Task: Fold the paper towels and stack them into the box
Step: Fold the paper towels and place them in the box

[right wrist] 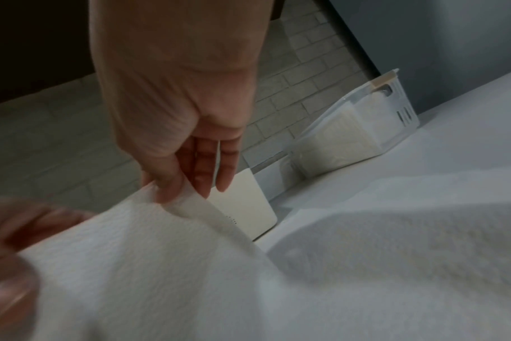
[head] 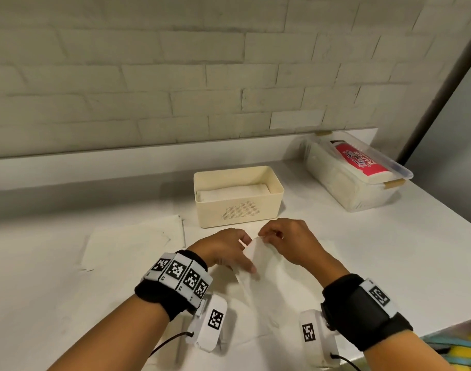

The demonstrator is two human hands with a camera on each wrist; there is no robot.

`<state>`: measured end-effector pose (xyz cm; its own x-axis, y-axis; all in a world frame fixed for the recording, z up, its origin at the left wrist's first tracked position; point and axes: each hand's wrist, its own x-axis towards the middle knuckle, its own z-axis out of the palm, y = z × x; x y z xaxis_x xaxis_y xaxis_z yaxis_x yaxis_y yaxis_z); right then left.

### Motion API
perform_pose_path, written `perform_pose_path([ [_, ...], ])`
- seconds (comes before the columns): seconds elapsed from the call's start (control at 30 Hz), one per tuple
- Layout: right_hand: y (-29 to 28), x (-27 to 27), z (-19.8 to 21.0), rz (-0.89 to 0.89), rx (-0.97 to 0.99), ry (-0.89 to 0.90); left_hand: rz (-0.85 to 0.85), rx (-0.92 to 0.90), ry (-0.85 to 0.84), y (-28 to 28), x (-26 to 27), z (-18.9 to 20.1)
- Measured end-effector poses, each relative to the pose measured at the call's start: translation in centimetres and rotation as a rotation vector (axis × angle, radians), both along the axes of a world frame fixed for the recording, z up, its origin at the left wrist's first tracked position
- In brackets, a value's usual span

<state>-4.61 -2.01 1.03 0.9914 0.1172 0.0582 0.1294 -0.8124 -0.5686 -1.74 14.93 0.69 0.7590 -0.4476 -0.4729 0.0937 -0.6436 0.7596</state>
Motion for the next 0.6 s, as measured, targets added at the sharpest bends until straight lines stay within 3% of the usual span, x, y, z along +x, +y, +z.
perform_pose_path([
  [0.23,-1.2,0.2,-0.2,-0.059,-0.010,-0.029,0.068,-0.110,-0.088,0.7,-0.4,-0.6],
  [0.43,0.5,-0.5,0.7,0.220,-0.163,-0.151,0.137,-0.216,-0.124,0.0,-0.5,-0.6],
  [0.6,0.7,0.0,1.0,0.205,-0.152,-0.094,0.077,-0.207,-0.128,0.0,-0.7,-0.3],
])
